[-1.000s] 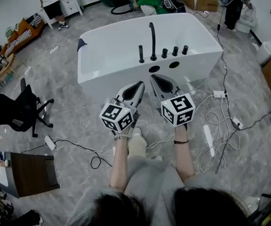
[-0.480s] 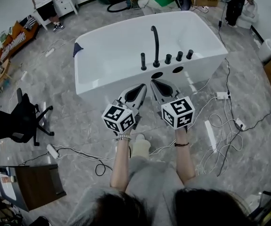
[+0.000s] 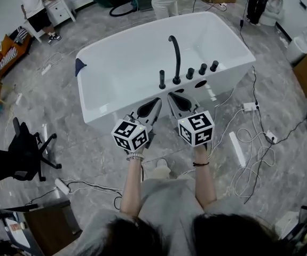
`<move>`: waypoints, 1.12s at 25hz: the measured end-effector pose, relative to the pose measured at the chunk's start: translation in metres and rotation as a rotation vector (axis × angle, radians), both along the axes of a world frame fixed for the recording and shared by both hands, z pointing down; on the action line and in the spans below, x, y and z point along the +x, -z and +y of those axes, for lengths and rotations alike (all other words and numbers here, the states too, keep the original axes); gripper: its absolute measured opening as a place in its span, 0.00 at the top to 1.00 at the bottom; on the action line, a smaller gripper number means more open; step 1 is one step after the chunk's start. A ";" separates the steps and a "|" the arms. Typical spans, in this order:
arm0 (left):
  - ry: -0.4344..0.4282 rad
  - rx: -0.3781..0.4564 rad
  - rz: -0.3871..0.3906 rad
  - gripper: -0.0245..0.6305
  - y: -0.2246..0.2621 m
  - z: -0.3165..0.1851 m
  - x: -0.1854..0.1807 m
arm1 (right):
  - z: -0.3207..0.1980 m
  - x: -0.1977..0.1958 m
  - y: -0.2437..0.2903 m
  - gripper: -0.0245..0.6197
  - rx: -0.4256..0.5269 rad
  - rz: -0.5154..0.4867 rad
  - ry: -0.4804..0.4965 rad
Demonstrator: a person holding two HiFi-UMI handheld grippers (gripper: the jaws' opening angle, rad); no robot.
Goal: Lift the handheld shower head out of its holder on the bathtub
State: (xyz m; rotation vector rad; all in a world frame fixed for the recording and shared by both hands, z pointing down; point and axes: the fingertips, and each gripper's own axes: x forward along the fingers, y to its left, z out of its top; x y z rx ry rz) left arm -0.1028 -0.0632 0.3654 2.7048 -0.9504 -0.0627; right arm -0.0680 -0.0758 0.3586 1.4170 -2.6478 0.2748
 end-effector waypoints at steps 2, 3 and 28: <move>-0.010 -0.007 0.003 0.96 -0.004 -0.007 -0.003 | -0.005 -0.002 -0.006 0.96 -0.007 0.000 -0.016; -0.015 -0.010 0.003 0.96 -0.007 -0.010 -0.003 | -0.007 -0.001 -0.009 0.96 -0.012 0.002 -0.023; 0.117 -0.153 0.019 0.96 -0.071 -0.114 0.028 | -0.123 0.029 -0.085 0.96 -0.158 0.084 0.112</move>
